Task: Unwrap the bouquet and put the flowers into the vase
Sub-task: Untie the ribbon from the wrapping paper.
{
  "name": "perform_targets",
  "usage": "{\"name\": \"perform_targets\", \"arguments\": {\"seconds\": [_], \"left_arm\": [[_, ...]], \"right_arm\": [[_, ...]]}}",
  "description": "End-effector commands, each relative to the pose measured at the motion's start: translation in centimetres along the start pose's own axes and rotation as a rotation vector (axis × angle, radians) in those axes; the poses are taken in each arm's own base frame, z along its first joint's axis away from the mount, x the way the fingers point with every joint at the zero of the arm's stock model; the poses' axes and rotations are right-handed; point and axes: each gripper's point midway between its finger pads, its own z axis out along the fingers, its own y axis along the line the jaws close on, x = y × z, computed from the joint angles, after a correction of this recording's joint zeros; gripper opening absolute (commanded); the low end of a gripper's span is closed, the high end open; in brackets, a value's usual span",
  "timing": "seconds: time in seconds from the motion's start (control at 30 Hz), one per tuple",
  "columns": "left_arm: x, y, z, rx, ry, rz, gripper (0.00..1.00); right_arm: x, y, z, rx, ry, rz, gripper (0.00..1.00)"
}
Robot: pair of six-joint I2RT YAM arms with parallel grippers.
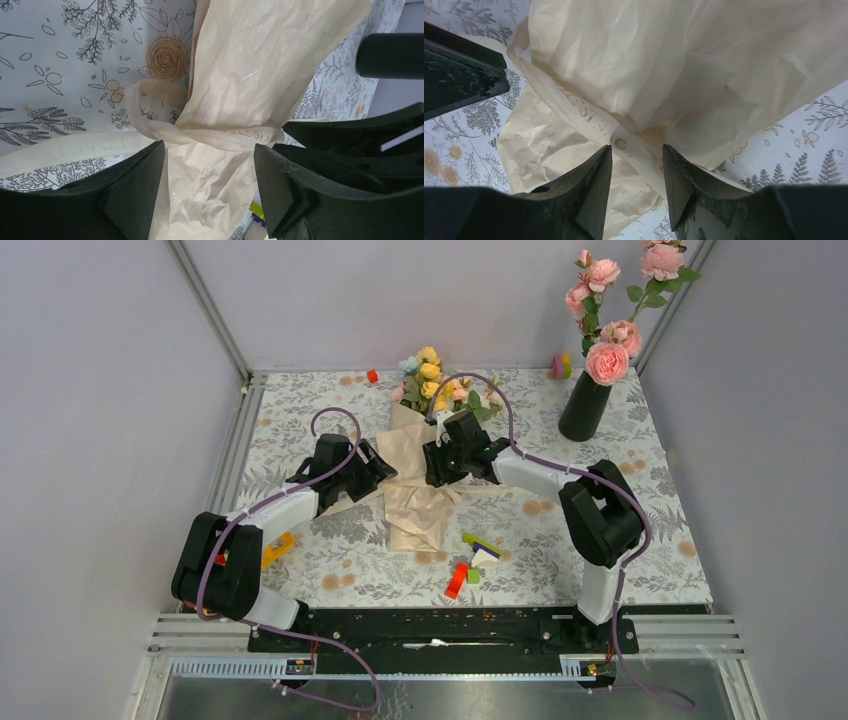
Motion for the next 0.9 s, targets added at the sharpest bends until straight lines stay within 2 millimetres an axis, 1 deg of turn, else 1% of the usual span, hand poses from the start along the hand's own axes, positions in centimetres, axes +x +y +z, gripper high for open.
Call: {"name": "perform_targets", "arguments": {"seconds": [0.0, 0.13, 0.17, 0.3, 0.4, 0.47, 0.57, 0.6, 0.67, 0.87], "left_arm": [[-0.2, -1.1, 0.2, 0.058, -0.008, -0.018, 0.69], [0.0, -0.9, 0.3, 0.057, -0.006, -0.026, 0.69], [0.0, -0.9, 0.4, 0.057, -0.006, -0.028, 0.69], [0.1, -0.8, 0.4, 0.059, -0.003, -0.031, 0.69], [0.1, -0.8, 0.4, 0.058, -0.004, -0.029, 0.69], [0.1, -0.8, 0.5, 0.056, -0.006, -0.018, 0.69], [0.3, -0.9, 0.4, 0.050, -0.014, 0.007, 0.66], [0.6, -1.2, 0.4, 0.053, -0.010, 0.020, 0.65], [1.1, -1.5, 0.5, 0.054, -0.007, 0.040, 0.64], [2.3, -3.0, 0.4, 0.076, 0.009, 0.063, 0.62]], "right_arm": [[-0.6, 1.3, 0.5, -0.059, 0.016, -0.009, 0.48], [-0.4, 1.4, 0.8, -0.072, 0.029, -0.011, 0.45], [-0.2, 1.4, 0.8, -0.070, 0.034, -0.013, 0.43], [-0.2, 1.3, 0.6, -0.064, 0.027, -0.014, 0.27], [-0.6, 1.1, -0.1, -0.050, 0.004, -0.010, 0.19], [-0.9, 0.9, -0.7, -0.027, -0.016, -0.004, 0.17], [-1.3, 0.2, -1.7, 0.033, -0.047, 0.026, 0.16], [-1.3, -0.3, -2.0, 0.059, -0.055, 0.036, 0.14], [-1.2, -0.6, -2.4, 0.086, -0.063, 0.051, 0.09], [-0.5, -1.5, -3.2, 0.143, -0.077, 0.101, 0.07]]}}
